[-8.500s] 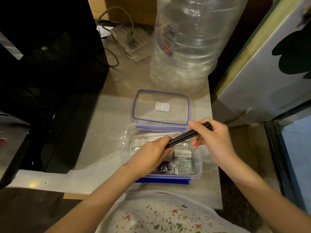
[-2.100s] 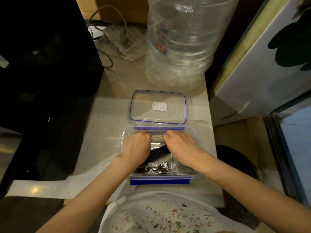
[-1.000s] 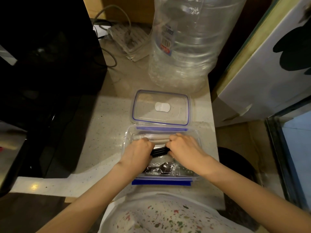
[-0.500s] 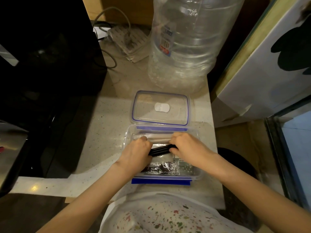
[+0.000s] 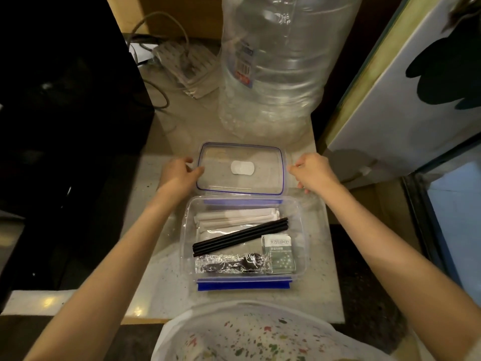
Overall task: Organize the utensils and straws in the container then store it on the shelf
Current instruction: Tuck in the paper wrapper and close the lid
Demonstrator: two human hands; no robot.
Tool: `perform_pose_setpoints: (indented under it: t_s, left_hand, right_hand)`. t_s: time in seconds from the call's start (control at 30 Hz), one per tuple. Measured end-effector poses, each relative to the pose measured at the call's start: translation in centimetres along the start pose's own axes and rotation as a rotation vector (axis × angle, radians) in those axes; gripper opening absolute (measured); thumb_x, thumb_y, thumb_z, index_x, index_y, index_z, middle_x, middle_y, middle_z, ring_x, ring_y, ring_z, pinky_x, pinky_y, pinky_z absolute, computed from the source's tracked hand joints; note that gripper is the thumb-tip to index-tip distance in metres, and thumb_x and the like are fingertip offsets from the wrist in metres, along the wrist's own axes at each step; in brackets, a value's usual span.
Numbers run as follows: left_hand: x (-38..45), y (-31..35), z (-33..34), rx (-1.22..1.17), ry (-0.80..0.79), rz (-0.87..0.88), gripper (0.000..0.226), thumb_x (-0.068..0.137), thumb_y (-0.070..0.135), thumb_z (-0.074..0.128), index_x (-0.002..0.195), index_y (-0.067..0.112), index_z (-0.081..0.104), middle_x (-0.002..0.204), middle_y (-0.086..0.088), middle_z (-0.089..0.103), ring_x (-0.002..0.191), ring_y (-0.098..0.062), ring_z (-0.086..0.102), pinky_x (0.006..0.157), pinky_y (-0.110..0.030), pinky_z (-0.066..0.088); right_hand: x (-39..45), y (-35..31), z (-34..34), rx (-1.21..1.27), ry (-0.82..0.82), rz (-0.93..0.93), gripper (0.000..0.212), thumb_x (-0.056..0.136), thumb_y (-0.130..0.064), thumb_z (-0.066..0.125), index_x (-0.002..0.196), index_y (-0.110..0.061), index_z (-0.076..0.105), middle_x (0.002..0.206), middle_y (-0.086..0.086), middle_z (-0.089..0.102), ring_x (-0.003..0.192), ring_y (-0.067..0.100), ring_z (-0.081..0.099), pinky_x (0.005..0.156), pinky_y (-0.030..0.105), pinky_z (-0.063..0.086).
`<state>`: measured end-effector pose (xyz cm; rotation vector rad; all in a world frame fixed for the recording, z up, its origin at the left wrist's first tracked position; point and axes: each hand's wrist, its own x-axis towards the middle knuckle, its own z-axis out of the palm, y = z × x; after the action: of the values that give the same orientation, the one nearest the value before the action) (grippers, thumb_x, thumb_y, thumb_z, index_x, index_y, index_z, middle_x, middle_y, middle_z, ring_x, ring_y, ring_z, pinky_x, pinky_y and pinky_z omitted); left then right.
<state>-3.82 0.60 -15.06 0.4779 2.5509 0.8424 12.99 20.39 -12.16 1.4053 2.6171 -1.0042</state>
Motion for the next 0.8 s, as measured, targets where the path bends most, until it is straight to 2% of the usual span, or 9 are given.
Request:
perform_pose_setpoints:
  t_s: [0.07,0.17,0.3,0.4,0.47,0.53,0.67,0.73,0.8]
  left_hand:
    - [0.9,-0.6,0.7,0.034,0.020,-0.012,0.039,0.086,0.026,0.061,0.117,0.004,0.056,0.112,-0.019,0.064,0.103,-0.033,0.059,0.091,-0.038,0.045]
    - [1.1,-1.3,1.0,-0.019,0.094,0.017,0.025,0.084,0.017,0.062,0.105,0.004,0.065,0.105,-0.018,0.069,0.096,-0.030,0.062,0.084,-0.029,0.044]
    - [1.1,-1.2,0.7,-0.044,0.124,0.030,0.022,0.082,0.010,0.064,0.101,0.002,0.068,0.104,-0.019,0.070,0.095,-0.027,0.063,0.081,-0.023,0.040]
    - [0.8,-0.7,0.4,-0.062,0.173,0.042,0.025,0.082,0.010,0.062,0.105,0.001,0.066,0.104,-0.019,0.070,0.095,-0.028,0.063,0.085,-0.026,0.043]
    - [0.3,-0.5,0.0,-0.068,0.194,0.061,0.025,0.084,0.011,0.061,0.106,0.002,0.065,0.100,-0.019,0.069,0.090,-0.029,0.063,0.083,-0.031,0.046]
    - [-0.5,-0.3,-0.5,-0.106,0.196,0.081,0.022,0.085,0.012,0.060,0.105,0.003,0.062,0.096,-0.019,0.068,0.084,-0.030,0.063,0.078,-0.036,0.050]
    - [-3.1,-0.1,-1.9,-0.194,0.227,0.197,0.012,0.085,0.009,0.060,0.094,0.015,0.054,0.089,-0.013,0.066,0.073,-0.020,0.063,0.065,-0.030,0.050]
    - [-4.7,-0.3,-2.7,-0.229,0.238,0.261,0.016,0.085,0.008,0.061,0.097,0.017,0.058,0.097,-0.010,0.066,0.077,-0.014,0.062,0.070,-0.026,0.050]
    - [-6.4,-0.7,-3.2,-0.179,0.245,0.349,0.028,0.083,0.008,0.063,0.111,0.011,0.063,0.109,-0.007,0.062,0.086,-0.009,0.057,0.075,-0.014,0.045]
  right_hand:
    - [0.5,0.5,1.0,0.017,-0.019,0.057,0.022,0.088,-0.009,0.056,0.092,0.010,0.064,0.079,0.026,0.066,0.068,0.035,0.065,0.063,0.044,0.057]
    - [0.9,1.0,2.0,0.110,-0.016,0.106,0.013,0.086,-0.004,0.056,0.079,0.000,0.066,0.055,0.009,0.057,0.031,0.006,0.053,0.034,0.018,0.045]
    - [1.2,0.7,1.9,0.102,-0.025,0.092,0.023,0.084,0.001,0.054,0.063,-0.005,0.060,0.049,0.006,0.055,0.020,0.000,0.043,0.030,0.012,0.039]
    - [0.9,0.6,1.8,0.070,0.019,0.029,0.024,0.084,0.003,0.050,0.062,0.002,0.059,0.055,0.016,0.061,0.034,0.008,0.056,0.046,0.024,0.049]
    - [0.5,0.7,1.6,0.057,0.085,-0.034,0.016,0.086,0.001,0.049,0.082,0.010,0.062,0.075,0.027,0.066,0.063,0.030,0.065,0.064,0.040,0.056]
    - [0.0,1.0,1.3,0.066,0.119,-0.085,0.014,0.089,-0.004,0.049,0.095,0.002,0.059,0.088,0.022,0.066,0.078,0.035,0.065,0.075,0.047,0.055]
    - [-1.6,1.4,0.5,0.407,0.138,-0.158,0.013,0.093,-0.008,0.043,0.091,-0.016,0.053,0.090,0.012,0.063,0.079,0.025,0.065,0.074,0.037,0.057]
    - [-3.0,1.5,-0.2,0.744,0.079,-0.149,0.022,0.097,-0.014,0.040,0.087,-0.022,0.058,0.096,0.012,0.064,0.085,0.021,0.065,0.072,0.023,0.055]
    - [-4.7,1.9,-0.5,0.951,-0.009,-0.129,0.031,0.099,-0.029,0.036,0.091,-0.028,0.066,0.110,0.008,0.063,0.100,0.017,0.063,0.085,0.022,0.053]
